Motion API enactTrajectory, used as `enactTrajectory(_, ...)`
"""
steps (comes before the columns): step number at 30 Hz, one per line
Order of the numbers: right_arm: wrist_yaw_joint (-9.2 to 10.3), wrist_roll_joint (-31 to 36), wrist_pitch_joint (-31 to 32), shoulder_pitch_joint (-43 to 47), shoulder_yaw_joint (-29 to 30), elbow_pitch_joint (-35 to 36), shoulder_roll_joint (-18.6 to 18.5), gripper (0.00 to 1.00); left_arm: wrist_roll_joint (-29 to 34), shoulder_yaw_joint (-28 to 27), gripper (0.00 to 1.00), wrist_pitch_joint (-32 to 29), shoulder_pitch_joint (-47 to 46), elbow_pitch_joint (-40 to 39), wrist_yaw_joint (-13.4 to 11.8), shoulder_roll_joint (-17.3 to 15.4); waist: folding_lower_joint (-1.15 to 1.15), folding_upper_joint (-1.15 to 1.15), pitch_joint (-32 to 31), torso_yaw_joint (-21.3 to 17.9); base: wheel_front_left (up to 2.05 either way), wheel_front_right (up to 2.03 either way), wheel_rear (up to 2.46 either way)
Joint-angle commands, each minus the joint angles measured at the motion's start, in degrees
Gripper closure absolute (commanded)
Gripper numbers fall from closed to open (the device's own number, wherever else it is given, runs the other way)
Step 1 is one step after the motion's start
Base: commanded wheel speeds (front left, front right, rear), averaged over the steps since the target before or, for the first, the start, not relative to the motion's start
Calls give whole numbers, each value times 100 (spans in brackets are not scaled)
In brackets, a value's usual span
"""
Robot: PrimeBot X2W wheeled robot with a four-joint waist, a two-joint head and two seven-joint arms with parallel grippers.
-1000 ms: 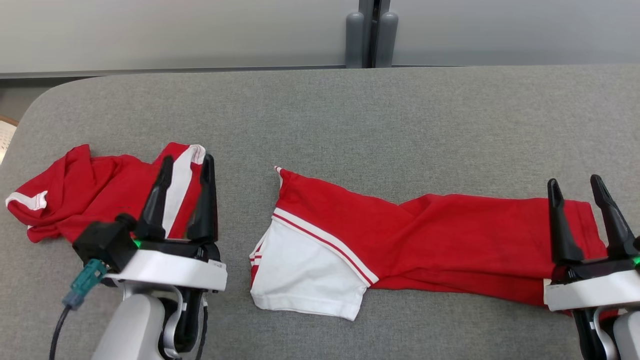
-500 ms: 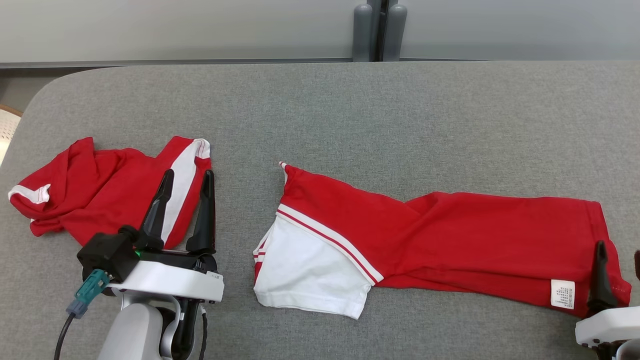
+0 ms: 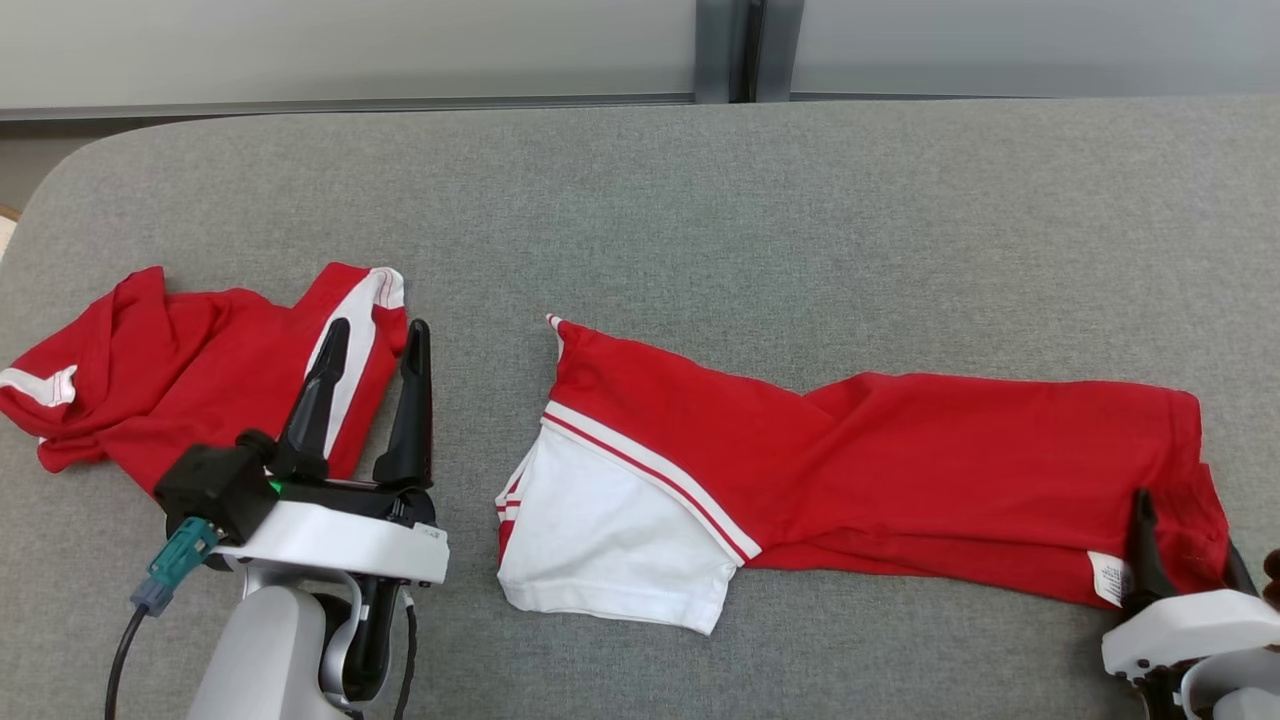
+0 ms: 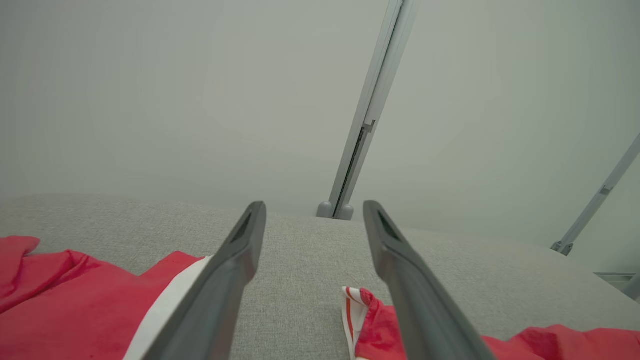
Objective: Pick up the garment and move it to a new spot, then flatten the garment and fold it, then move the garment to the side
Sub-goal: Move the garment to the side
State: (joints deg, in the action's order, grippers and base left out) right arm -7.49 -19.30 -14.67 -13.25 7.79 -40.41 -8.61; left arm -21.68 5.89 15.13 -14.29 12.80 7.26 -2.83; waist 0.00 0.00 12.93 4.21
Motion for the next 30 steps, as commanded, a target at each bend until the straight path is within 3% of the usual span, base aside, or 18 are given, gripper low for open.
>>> enactTrajectory(1, 0, -49, 46, -24, -95, -94, -2, 51, -16, -16, 0, 0, -57, 8, 20, -15, 0, 0, 7, 3, 0, 0, 0)
enactTrajectory(2, 0, -84, 46, -39, -150, -133, -30, 100, -20, -18, 0, 0, -65, 13, 21, -16, 0, 0, 11, 4, 0, 0, 0)
enactTrajectory(11, 13, -142, -39, -265, 255, -399, -472, 100, -72, -51, 0, 1, -128, 16, 23, -15, 0, 0, 23, 36, 0, 0, 0)
enactTrajectory(20, 5, 418, -58, -731, 1354, -813, -1300, 100, -125, 9, 0, 1, -94, 46, 20, -16, 0, 0, -50, 30, 0, 0, 0)
enactTrajectory(24, 5, 710, -61, -915, 1395, -777, -1340, 100, -192, 15, 0, 1, -79, 51, 21, -15, 0, 0, -103, 27, 0, 0, 0)
enactTrajectory(30, 6, 695, 81, -1043, 944, -312, -1033, 100, -211, 20, 0, 1, 8, 99, -8, -18, 0, 0, -219, -11, 0, 0, 0)
